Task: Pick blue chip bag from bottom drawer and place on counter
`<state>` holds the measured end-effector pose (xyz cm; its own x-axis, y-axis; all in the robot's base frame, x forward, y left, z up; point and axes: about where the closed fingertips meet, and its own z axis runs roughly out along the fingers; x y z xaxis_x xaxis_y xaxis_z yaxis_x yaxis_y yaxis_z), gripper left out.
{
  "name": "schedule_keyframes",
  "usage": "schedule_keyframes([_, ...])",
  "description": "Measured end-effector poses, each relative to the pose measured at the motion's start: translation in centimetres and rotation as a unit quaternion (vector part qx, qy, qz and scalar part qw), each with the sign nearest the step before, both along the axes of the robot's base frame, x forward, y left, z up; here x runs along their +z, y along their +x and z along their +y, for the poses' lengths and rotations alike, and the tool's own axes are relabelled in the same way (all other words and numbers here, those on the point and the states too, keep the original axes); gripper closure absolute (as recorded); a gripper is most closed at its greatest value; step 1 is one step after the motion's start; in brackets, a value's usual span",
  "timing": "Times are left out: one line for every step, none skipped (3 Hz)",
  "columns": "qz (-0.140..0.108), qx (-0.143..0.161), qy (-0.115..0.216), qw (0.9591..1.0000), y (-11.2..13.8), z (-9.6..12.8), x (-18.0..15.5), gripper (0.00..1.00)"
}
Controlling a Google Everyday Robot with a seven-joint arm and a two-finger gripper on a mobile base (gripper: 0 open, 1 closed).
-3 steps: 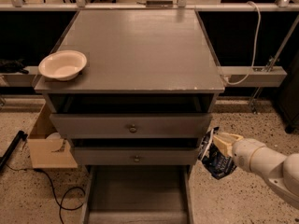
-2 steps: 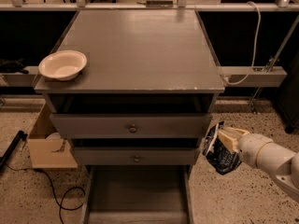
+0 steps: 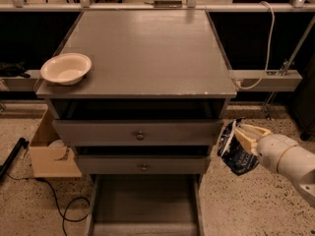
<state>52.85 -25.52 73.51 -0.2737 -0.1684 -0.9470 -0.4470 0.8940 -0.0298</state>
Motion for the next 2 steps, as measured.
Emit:
schedule_keyframes([-0.052, 0.005, -0.026, 0.9983, -0.5, 0.0, 5.6, 1.0])
schedule_keyframes([-0.108, 0.012, -0.057, 0.9924, -1.3, 0.1, 11.8, 1.0])
